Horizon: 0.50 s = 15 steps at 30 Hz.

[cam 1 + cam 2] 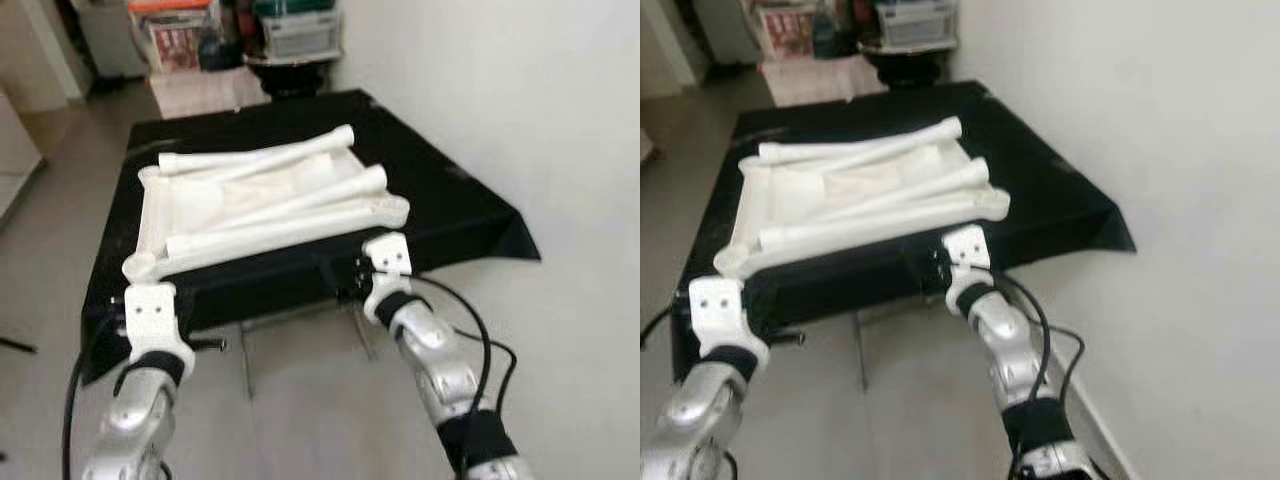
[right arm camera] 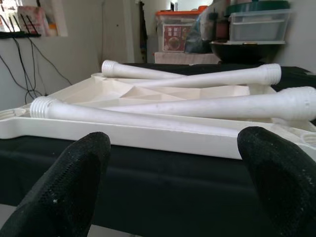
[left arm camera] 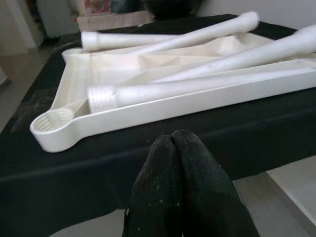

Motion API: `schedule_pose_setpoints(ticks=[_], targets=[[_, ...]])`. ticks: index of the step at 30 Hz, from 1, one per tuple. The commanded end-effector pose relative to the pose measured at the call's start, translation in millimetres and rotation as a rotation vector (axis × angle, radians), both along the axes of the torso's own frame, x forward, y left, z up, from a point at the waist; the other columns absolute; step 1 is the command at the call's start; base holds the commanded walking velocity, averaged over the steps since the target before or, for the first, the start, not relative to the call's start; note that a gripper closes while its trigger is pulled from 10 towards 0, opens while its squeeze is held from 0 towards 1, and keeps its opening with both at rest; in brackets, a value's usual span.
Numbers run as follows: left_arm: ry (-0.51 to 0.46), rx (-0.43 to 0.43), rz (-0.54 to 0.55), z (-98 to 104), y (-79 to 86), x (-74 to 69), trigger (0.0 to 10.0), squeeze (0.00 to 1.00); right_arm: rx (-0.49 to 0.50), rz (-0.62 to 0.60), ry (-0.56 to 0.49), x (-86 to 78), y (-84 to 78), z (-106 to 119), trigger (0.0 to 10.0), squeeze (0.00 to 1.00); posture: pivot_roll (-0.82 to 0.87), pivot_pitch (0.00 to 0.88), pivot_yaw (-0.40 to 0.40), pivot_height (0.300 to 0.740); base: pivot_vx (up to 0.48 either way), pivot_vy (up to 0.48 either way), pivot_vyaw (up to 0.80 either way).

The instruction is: Building children table

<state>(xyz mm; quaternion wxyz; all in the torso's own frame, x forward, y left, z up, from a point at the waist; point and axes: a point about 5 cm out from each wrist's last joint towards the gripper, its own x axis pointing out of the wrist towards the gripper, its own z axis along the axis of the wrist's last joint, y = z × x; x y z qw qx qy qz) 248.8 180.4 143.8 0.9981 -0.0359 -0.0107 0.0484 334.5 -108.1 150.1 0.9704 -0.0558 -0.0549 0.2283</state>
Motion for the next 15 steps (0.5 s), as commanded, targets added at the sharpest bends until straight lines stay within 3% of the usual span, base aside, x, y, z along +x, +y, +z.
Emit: schedule_pose_setpoints(ticks=[1,4,7,15], targets=[[0.016,0.021,0.016,-2,4.9,-0.8,10.0,0.0,0.002,0.017,-0.006,1.0,5.8,1,10.0,0.0,-0.08,0.032,0.076,0.74,0.0,0.0,0.0],[0.01,0.027,-0.008,1,3.1,-0.2,10.0,0.0,-0.011,0.036,-0.039,2.1,3.8,8,10.0,0.0,-0.08,0.034,0.078,0.74,0.0,0.0,0.15],[-0.004,0.038,-0.04,4,0.1,-0.4,10.0,0.0,-0.013,0.039,-0.039,3.5,3.5,10,10.0,0.0,-0.08,0.034,0.078,0.74,0.0,0.0,0.8],[-0.017,0.037,-0.054,8,-2.9,0.7,10.0,0.0,0.013,0.02,-0.065,9.4,-0.2,23,10.0,0.0,-0.07,0.035,0.083,0.74,0.276,0.0,0.1]])
